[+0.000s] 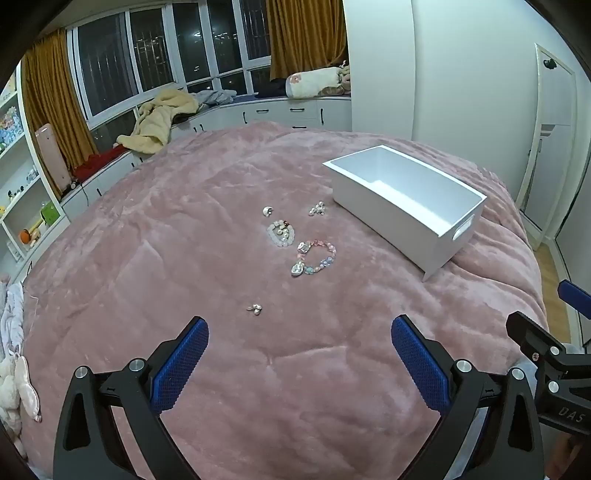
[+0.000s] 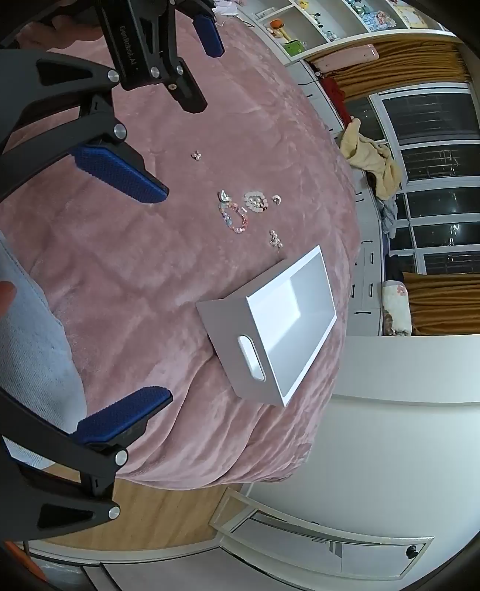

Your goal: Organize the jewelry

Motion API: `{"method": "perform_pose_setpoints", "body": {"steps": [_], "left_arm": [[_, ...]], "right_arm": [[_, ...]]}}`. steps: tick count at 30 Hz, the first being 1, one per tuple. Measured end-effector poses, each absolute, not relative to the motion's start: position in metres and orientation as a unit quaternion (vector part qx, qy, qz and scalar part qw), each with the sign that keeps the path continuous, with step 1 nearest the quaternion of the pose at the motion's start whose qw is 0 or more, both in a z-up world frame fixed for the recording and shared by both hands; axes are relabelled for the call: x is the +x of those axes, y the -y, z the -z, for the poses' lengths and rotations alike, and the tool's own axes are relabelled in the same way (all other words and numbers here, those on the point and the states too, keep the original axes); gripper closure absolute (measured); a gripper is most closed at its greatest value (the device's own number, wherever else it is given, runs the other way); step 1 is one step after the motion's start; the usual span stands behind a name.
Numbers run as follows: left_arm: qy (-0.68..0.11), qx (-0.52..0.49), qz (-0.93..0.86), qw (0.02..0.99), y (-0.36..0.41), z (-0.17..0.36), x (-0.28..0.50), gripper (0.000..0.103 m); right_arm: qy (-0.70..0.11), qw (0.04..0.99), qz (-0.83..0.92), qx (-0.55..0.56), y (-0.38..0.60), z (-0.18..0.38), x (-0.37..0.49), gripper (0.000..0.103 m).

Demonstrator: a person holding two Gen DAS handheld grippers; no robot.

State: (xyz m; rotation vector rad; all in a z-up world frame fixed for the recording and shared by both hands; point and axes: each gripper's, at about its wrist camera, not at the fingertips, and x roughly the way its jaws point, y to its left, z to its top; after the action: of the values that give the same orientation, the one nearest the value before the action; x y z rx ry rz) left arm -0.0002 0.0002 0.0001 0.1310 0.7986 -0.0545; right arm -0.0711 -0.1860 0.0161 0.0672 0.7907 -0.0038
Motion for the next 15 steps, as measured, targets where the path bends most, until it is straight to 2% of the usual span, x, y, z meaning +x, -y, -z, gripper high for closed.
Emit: {"method": "perform_pose_setpoints", "body": {"steps": [15], "left_arm": [[-0.395,0.059,0.027,0.916,-0.011,-0.002,0.003,0.003]], "right_arm": [[-0.383,0.923,0.003,0.029,0.182,-0.016,-0.072,0.005]]}}
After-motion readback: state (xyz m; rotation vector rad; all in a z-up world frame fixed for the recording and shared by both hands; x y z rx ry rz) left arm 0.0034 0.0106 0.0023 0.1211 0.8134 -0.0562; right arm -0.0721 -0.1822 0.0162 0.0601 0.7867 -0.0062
